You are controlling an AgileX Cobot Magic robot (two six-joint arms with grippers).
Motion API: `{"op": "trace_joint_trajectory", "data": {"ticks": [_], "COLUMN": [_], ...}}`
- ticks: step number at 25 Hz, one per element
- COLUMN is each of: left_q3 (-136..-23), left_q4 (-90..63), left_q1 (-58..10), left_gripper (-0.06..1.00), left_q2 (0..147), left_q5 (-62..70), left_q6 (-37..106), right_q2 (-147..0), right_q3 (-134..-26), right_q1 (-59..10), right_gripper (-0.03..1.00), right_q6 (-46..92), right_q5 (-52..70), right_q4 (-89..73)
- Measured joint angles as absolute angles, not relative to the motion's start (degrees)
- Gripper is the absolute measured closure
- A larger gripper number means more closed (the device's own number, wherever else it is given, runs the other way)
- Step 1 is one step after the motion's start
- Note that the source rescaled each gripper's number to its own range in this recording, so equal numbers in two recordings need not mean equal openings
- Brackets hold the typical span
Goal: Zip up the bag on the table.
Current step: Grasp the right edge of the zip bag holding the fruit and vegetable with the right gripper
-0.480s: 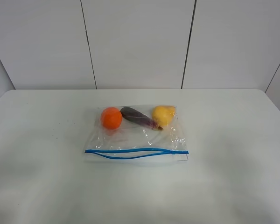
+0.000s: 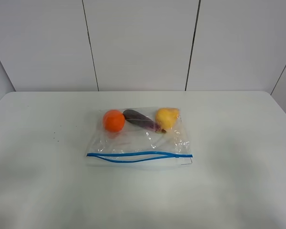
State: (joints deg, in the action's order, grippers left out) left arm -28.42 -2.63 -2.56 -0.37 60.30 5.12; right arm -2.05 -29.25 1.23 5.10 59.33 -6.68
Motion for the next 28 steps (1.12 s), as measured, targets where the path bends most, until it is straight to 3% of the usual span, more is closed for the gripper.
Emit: {"op": "trace_joint_trajectory", "data": {"ticks": [6, 13, 28], "left_q3": [-28.42, -28.42, -28.42], "left_q4": [-2.63, -2.63, -2.63], "left_q1": [-2.56, -2.56, -2.56], "left_gripper": [-0.06, -0.06, -0.06], "left_q2": [-0.37, -0.37, -0.37], "left_q5": [60.30, 60.30, 60.30], "left_q6": [5.12, 5.12, 5.12], "right_q2": [-17.76, -40.12, -84.82], "right_q3": [-36.71, -48.63, -57.94], "right_q1": [1.23, 1.23, 1.23], "right_gripper": [0.12, -0.02, -0.03], "right_q6": [5.10, 5.10, 19.06], "right_q5": [57.92, 54.77, 51.51], "right_q4": [-6.68, -7.82, -30.25]}}
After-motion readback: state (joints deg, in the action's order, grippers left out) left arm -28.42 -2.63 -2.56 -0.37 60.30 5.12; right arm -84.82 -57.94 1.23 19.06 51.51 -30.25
